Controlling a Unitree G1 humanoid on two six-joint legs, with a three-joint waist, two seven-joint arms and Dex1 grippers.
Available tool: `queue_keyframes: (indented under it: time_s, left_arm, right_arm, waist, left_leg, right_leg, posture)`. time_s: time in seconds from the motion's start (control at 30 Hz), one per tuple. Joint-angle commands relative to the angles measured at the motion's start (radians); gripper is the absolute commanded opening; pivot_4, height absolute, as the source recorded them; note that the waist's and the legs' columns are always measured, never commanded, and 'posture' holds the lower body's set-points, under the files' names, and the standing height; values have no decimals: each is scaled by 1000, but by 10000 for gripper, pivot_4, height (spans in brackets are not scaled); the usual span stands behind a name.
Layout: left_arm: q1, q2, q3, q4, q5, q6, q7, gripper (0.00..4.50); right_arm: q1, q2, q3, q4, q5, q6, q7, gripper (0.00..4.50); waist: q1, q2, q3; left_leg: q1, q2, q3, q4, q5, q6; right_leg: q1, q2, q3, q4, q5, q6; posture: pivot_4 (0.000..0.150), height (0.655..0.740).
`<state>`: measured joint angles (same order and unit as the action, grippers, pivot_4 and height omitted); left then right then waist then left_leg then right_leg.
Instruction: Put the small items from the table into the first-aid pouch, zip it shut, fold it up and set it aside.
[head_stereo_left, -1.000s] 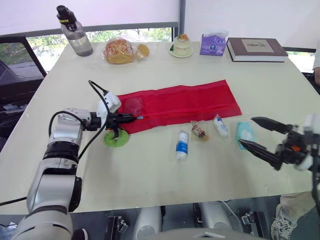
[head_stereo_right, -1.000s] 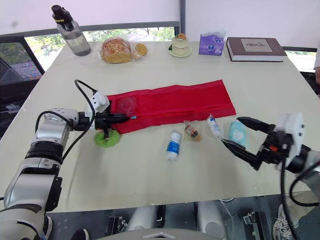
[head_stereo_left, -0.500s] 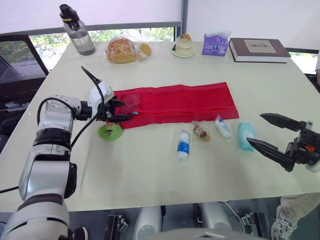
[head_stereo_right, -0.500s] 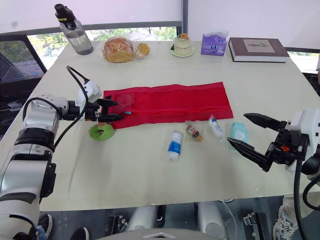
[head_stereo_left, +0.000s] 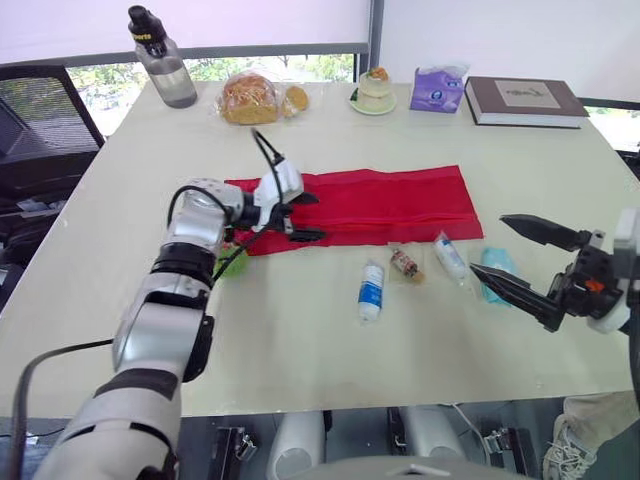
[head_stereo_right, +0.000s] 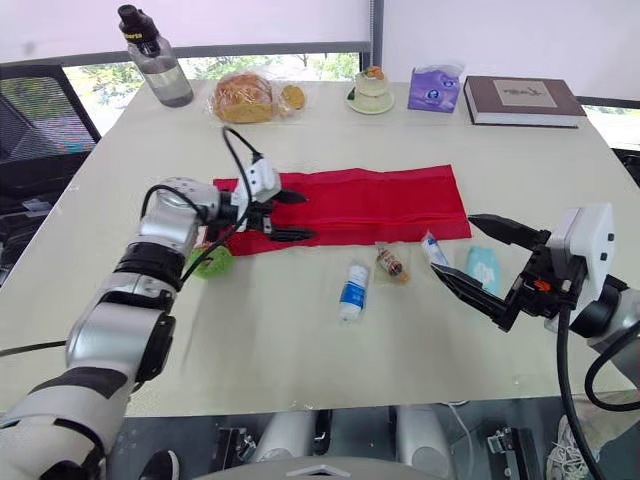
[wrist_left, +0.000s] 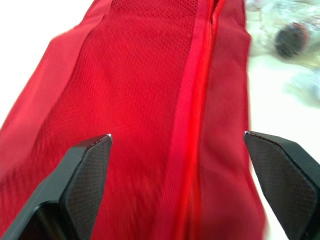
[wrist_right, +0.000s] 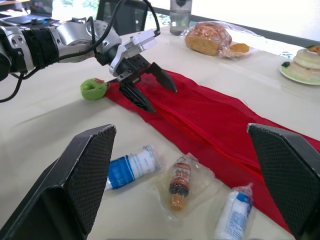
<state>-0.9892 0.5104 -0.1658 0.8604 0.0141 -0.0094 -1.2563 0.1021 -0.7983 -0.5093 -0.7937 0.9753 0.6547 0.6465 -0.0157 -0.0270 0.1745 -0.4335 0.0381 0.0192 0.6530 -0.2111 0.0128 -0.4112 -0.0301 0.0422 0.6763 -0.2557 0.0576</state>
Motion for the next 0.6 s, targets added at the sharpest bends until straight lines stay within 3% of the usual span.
queue_keyframes:
  time_s: [0.03, 0.27, 0.33, 0.47, 0.6]
  left_arm:
    - [-55, -34, -16, 47, 34, -51, 47, 44670]
    - [-116, -73, -49, 190, 107, -177, 113, 44670]
    - [-125, -76, -49, 221, 117, -197, 117, 40770]
    - [-137, -86, -48, 261, 132, -225, 127, 25276]
    - [-143, -97, -43, 285, 136, -239, 141, 5885]
  right_arm:
    - [9, 2, -26, -73, 44, -22, -34, 45000]
    - [86, -7, -86, -138, 77, -31, -86, 45000]
    - [108, -6, -103, -140, 77, -39, -85, 45000]
    - [136, -5, -124, -140, 75, -53, -82, 45000]
    - [146, -12, -131, -139, 80, -62, -84, 45000]
  waist:
    - [0, 0, 0]
    - [4, 0, 0]
    - [2, 0, 0]
    - [4, 0, 0]
    - [4, 0, 0]
  left_leg:
    - [0, 0, 0, 0, 0, 0]
    - [0, 0, 0, 1, 0, 0]
    - [0, 0, 0, 0, 0, 0]
    - [0, 0, 0, 0, 0, 0]
    - [0, 0, 0, 1, 0, 0]
  right_leg:
    - [0, 0, 0, 0, 0, 0]
    - [0, 0, 1, 0, 0, 0]
    - [0, 0, 1, 0, 0, 0]
    - [0, 0, 0, 0, 0, 0]
    - [0, 0, 1, 0, 0, 0]
  posture:
    - [1500, 7387]
    - [1500, 7387]
    - [1500, 7387]
    - [1500, 7387]
    - [1500, 7387]
